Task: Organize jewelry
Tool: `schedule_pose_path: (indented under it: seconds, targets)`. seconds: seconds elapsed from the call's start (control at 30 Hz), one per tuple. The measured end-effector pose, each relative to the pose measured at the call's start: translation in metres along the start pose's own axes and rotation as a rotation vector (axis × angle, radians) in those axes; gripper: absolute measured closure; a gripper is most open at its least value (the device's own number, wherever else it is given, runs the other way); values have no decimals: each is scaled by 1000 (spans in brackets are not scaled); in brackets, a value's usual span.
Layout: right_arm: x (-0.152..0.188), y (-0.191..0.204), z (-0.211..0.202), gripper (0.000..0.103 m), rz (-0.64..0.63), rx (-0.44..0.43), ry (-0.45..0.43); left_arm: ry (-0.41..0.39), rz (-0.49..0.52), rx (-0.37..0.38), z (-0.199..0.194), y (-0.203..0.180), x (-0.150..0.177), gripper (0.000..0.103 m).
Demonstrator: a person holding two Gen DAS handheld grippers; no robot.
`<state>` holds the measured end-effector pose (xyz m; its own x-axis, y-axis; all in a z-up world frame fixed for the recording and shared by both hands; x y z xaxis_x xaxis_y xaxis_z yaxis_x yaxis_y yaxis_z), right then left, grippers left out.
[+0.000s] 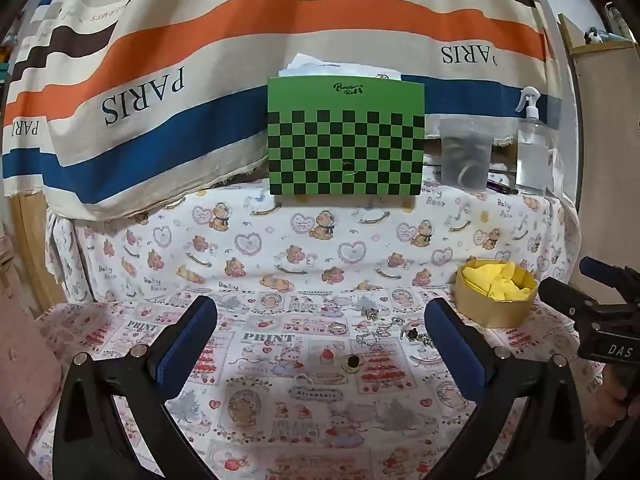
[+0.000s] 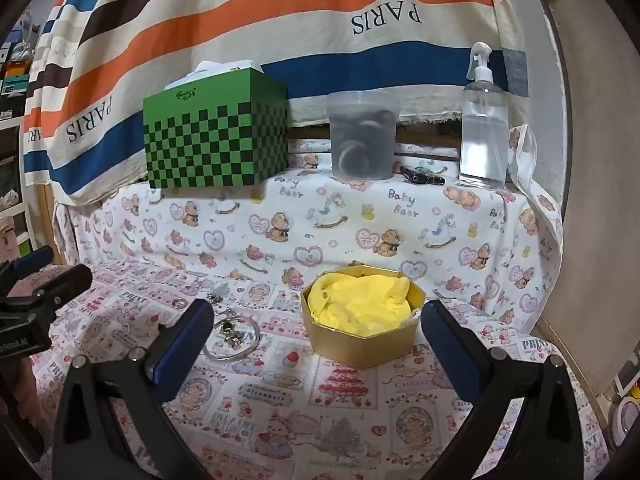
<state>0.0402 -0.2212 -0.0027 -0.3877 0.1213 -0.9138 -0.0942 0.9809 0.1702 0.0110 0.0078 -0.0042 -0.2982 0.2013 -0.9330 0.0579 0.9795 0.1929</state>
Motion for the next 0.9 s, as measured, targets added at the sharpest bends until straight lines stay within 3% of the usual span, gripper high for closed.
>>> schedule_pose_path:
  seconds: [0.9]
  targets:
    - [0, 3, -1, 0, -10, 8, -17, -7, -5, -4, -3, -3, -1, 0]
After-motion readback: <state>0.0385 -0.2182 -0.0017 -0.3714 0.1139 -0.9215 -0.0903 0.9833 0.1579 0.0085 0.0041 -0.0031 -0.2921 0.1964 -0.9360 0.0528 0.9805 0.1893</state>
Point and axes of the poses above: each gripper's, at about its wrist camera, not at the fingertips, and z roughly the way its jaws point, y to its left, x to its underside, the point moved 1 cm from there along z, roughly the way its jaws point, and after that the axes turned 12 degrees about z, right-handed, at the moved point
